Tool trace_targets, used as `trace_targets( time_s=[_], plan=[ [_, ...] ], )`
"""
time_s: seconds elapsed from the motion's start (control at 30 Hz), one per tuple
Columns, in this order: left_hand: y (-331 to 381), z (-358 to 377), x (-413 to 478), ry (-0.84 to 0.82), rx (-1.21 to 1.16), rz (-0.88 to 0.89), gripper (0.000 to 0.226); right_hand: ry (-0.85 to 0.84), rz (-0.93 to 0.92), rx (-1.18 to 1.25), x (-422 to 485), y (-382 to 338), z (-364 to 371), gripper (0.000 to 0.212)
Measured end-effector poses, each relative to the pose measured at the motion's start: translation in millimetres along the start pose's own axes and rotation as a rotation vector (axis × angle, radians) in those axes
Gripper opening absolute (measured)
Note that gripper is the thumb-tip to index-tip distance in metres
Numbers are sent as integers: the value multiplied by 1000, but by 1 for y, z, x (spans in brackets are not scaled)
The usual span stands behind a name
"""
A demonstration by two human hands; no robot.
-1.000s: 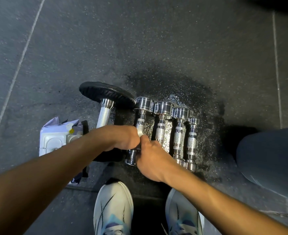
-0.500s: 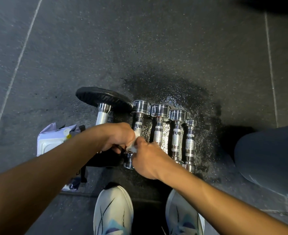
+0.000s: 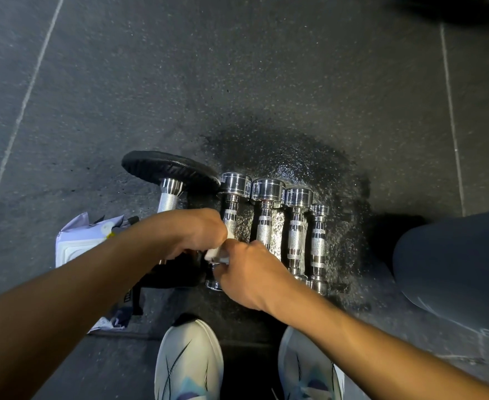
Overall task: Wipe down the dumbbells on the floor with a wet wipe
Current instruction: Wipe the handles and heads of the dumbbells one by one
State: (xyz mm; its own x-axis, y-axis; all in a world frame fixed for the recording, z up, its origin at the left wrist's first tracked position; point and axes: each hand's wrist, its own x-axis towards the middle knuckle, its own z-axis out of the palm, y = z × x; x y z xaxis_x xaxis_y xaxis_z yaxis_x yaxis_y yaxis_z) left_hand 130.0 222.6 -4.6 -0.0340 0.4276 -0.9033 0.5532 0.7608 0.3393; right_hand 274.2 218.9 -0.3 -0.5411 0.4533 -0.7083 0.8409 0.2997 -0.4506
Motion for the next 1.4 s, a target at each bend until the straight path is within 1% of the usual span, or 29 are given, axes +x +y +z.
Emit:
trace_targets(
  time_s=[0.13,0.2,0.33,0.4,0.5,0.57,0.63,0.7,0.77,0.83,0.93,1.0,1.07,1.17,1.27,1.4],
  plan=[
    [4,4,2,28,130,38,24,45,-26,-33,-1,1,4,40],
    [6,5,2,22,179,44,23,70,-26,-25,-1,1,5,36],
    [8,3,0,41,123,44,23,76,-27,25,2,4,6,32],
    [6,2,-1,37,57,31,23,83,-24,72,3,6,6,32],
    [5,0,-6,24,-138,31,26,138,-22,117,1,8,10,34],
    [8,1,-11,36,-215,38,21,184,-31,121,2,8,14,34],
    [12,2,-13,65,-277,22,19,218,-23,163,6,7,18,31],
    [12,2,-12,117,-368,-16,25,244,-18,204,11,8,19,26],
    [11,1,-10,168,-444,-43,29,274,-44,234,15,11,18,23],
    [8,-2,-8,211,-496,-43,30,306,-89,244,19,14,17,25],
    [6,-3,-3,290,-504,-4,34,386,-151,162,30,16,16,45],
    [5,-1,0,291,-461,-1,34,461,-194,66,40,18,16,50],
    [3,2,1,267,-443,-5,35,512,-225,-27,51,22,15,43],
    [1,4,3,241,-421,2,38,533,-250,-138,59,27,14,24],
    [-3,2,1,200,-347,3,39,528,-239,-249,60,30,16,29],
    [-11,3,2,90,-200,-44,34,467,-328,-307,44,32,22,17]
  ],
)
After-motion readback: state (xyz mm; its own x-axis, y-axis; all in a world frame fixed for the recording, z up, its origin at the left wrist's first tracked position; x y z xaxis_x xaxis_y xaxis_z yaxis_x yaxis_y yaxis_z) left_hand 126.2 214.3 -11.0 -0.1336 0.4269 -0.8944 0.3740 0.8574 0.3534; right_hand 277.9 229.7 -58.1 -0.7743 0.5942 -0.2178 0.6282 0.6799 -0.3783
